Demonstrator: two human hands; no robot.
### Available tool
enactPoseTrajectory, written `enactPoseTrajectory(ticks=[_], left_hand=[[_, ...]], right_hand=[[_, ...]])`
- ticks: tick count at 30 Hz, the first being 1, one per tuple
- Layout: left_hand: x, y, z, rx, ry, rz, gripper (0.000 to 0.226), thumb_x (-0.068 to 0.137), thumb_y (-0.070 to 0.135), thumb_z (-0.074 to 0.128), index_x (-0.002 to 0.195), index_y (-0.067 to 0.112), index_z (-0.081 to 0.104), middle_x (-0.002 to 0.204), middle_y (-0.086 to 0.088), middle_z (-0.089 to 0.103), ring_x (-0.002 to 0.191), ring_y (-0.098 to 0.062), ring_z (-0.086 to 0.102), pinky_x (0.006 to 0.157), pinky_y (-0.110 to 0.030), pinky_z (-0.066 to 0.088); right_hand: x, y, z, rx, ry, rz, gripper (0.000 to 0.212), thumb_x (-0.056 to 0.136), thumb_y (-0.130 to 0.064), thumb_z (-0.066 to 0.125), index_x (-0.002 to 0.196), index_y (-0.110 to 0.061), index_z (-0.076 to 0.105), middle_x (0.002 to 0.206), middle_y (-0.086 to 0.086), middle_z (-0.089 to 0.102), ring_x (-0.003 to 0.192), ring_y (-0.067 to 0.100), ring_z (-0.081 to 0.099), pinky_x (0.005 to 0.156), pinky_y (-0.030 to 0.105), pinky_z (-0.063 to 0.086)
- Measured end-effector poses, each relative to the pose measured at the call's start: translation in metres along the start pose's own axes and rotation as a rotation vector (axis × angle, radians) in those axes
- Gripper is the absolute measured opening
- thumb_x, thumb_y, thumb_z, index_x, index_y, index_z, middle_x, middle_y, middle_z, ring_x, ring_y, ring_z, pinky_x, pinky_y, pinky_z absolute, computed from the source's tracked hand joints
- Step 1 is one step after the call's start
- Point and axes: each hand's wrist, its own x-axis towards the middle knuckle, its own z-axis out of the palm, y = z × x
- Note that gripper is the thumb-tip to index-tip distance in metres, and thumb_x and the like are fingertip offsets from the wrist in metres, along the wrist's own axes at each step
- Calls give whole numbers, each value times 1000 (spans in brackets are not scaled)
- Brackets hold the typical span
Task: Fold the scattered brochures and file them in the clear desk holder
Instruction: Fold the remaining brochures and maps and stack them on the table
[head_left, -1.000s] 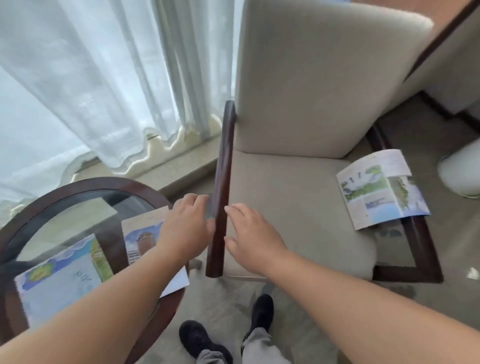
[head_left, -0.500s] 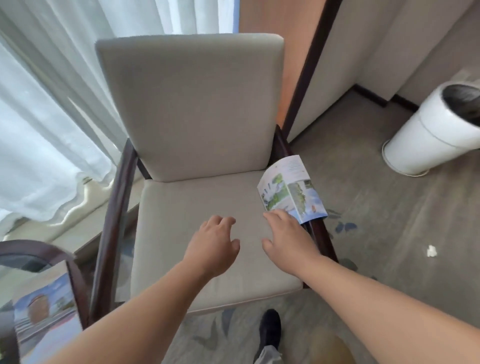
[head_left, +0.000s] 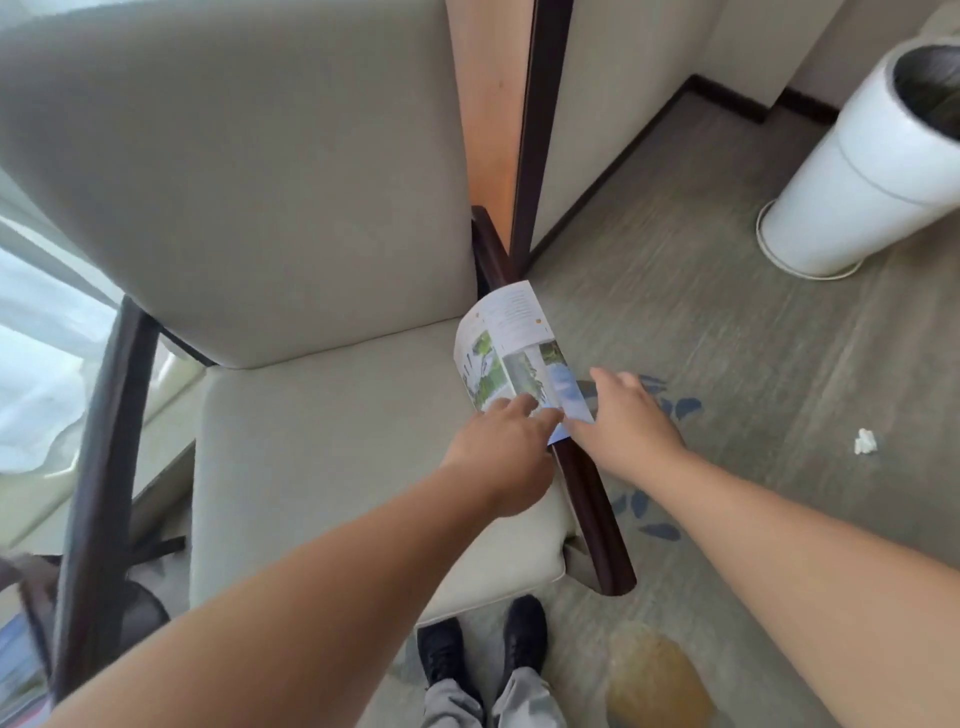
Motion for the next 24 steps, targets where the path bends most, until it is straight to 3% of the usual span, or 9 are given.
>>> enactPoseTrajectory(ticks=[3,7,10,13,16,19,22,24], left_hand=[[21,4,6,-13,-16,-3,47,92,24,45,139,24,42,136,-4,46,124,-27,43,99,-39,40],[26,-4,16,-63,-28,-49,49,92,25,47,141,24,39,136,-5,46,123,-27,44,97,-38,42],[27,-16,19,-78,-37,-94,52,93,29,48,144,23,37,140,-5,43,127,-27,43,99,-37,40],[33,-23,18,-142,-18,-157,53,94,30,48,145,24,36,143,-5,42,128,-26,43,96,-36,40],[41,-23,14,-315,63,-228,53,94,31,52,143,23,38,141,-8,45,126,-26,48,95,-34,40],[45,-29,-4,-563,258,-371,58,92,38,55,145,22,36,142,-8,45,127,-23,48,95,-30,37],[45,-45,-32,-596,433,-479,67,90,47,54,147,19,31,147,-9,38,133,-24,41,103,-32,33],[43,-58,-51,-541,437,-538,72,89,48,53,149,17,28,149,-12,34,135,-29,39,109,-40,34]], right_hand=[[19,1,9,40,-32,39,64,90,-44,58,142,-12,38,143,14,43,128,34,47,90,41,42],[38,1,22,99,-80,145,50,90,-46,55,123,-9,52,123,14,60,107,34,60,74,35,43],[44,-2,32,88,-65,179,44,88,-46,59,114,-10,56,114,12,63,98,33,60,69,32,40],[47,-10,31,54,17,159,23,92,-36,59,96,-15,51,103,9,63,81,28,53,58,30,34],[38,-15,23,6,176,36,18,97,-21,51,82,-18,40,96,7,59,75,26,46,54,31,27],[10,-22,19,-45,277,-202,22,97,-14,47,81,-20,33,94,5,49,71,28,45,53,33,23],[-23,-29,19,-78,246,-439,25,94,-10,47,81,-21,29,89,6,47,73,31,52,51,32,19],[-40,-33,16,-98,212,-536,27,91,-7,49,80,-21,29,84,3,44,71,28,52,51,32,23]])
